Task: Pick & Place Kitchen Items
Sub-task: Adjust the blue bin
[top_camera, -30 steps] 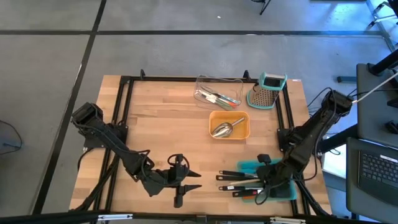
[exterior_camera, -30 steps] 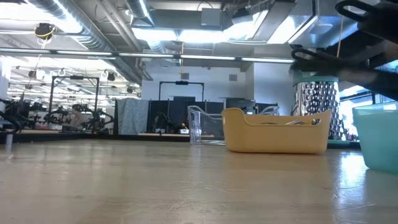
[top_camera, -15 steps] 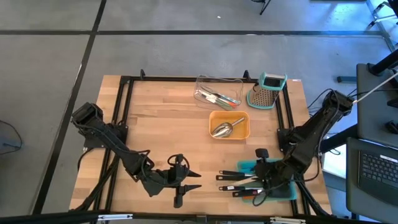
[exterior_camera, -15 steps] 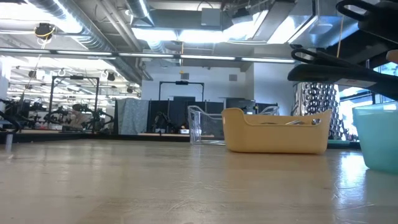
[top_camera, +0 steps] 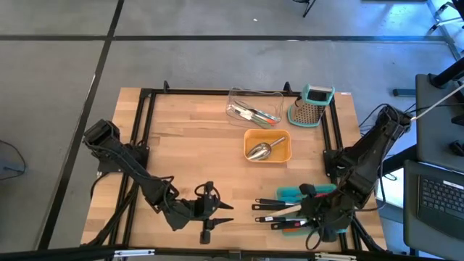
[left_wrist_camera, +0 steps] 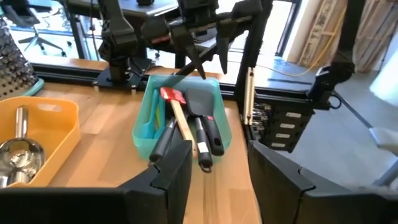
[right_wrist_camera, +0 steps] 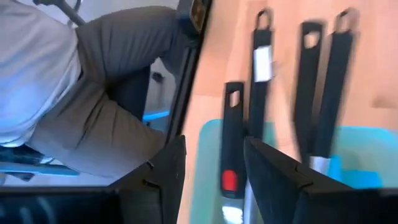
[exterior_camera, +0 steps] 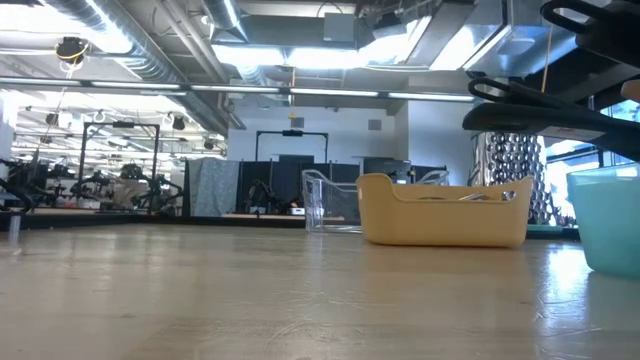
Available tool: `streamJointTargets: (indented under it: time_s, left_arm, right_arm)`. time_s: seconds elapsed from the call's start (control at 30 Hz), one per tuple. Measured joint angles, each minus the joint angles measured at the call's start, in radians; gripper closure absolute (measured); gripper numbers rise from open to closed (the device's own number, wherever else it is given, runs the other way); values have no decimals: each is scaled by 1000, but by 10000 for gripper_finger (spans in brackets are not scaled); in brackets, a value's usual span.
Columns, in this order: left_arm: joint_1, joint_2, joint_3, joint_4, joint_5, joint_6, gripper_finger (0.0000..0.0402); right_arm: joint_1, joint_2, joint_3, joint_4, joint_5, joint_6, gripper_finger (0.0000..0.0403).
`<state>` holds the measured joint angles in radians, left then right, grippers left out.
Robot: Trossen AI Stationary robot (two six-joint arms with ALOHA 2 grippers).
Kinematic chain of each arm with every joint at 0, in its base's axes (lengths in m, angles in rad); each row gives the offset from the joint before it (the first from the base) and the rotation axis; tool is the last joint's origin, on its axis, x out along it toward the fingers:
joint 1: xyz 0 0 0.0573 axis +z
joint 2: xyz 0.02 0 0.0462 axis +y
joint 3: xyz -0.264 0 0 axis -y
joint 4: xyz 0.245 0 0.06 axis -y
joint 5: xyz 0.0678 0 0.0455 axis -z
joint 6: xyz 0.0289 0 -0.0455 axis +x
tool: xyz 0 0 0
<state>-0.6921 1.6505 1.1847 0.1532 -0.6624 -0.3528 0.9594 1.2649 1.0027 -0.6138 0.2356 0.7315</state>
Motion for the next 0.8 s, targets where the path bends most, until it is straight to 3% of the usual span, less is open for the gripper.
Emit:
streamJointTargets:
  time_s: [0.23,0.47,0.63,0.8]
  left_arm:
    - [-26,0,0,-8,-4,54,258]
    - [-28,0,0,-49,-27,55,265]
    - [-28,1,0,-75,-33,49,270]
    - [-24,1,0,-76,-54,50,275]
  right_arm:
    - [24,79,-43,112,-11,40,237]
    - [24,108,-43,49,-3,26,237]
    - [23,109,-43,-123,-3,108,237]
    - [-48,107,-15,-519,9,324,248]
